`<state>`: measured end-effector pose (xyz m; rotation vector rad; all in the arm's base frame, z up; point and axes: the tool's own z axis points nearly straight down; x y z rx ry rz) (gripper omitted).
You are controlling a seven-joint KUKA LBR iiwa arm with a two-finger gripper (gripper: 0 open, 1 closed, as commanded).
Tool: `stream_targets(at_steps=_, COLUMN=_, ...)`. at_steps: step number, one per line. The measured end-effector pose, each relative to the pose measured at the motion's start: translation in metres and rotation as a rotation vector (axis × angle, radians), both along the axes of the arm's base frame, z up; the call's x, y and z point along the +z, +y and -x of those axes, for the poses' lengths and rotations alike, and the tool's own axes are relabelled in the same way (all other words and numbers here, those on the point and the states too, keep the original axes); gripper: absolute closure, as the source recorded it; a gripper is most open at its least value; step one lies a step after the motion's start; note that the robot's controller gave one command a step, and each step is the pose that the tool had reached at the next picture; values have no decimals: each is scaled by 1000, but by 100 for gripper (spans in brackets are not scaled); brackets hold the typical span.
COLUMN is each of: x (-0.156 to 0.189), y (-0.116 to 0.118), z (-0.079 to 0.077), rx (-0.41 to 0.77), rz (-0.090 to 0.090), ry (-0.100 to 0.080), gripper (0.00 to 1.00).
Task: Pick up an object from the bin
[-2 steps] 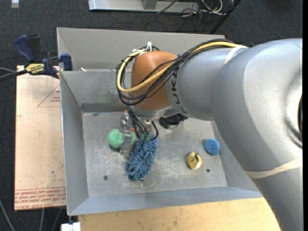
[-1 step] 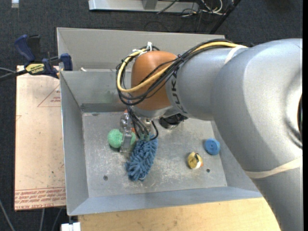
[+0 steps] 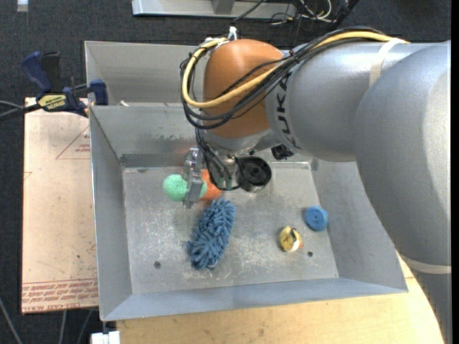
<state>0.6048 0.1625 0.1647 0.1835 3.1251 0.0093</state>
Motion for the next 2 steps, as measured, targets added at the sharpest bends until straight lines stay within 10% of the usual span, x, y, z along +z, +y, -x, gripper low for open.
stream_targets(at_steps=1, x=0, y=0, z=0, rx=-1, rz=0, ry=0, gripper=100)
stream_targets(at_steps=2, x=125, y=0, z=7, rx=-1, rz=-2, ry=-4, gripper=100)
